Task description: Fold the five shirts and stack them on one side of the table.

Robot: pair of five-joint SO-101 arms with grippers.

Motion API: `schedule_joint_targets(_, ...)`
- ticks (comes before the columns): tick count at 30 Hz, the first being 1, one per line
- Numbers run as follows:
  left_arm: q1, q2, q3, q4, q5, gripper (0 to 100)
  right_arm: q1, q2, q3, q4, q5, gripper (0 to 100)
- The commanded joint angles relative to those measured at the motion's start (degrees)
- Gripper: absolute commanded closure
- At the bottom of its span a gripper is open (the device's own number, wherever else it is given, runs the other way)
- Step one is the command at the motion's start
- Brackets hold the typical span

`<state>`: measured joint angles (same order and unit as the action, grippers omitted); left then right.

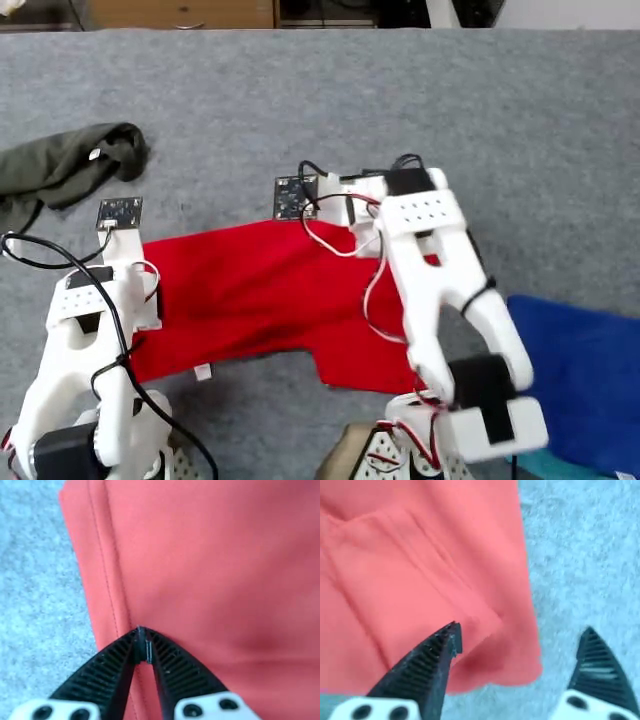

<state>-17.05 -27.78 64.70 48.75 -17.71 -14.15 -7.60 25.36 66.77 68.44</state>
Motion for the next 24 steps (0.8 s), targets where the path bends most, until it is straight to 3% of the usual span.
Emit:
schedule_joint_targets(1,-0.44,0.13,-2.2,-0.62,0.18,98,1.63,-8.75,-2.42,7.21,0.18,66.5)
schedule_joint_targets(5,-0.44,0.13,-2.2,-0.62,0.18,98,1.36,-18.68,1.27,18.37,0.79,80.2)
schedule_joint_targets(9,-0.44,0.13,-2.11,-0.62,0.18,98,-1.89,-27.82,14.73,21.54,2.64,75.2)
schedule_joint_targets(14,-0.44,0.13,-2.02,-0.62,0.18,98,-9.36,-35.38,32.57,16.0,-1.41,66.3)
schedule_joint_targets(24,-0.44,0.04,-1.93,-0.62,0.18,98,-23.6,-29.67,45.23,4.48,-10.02,66.3)
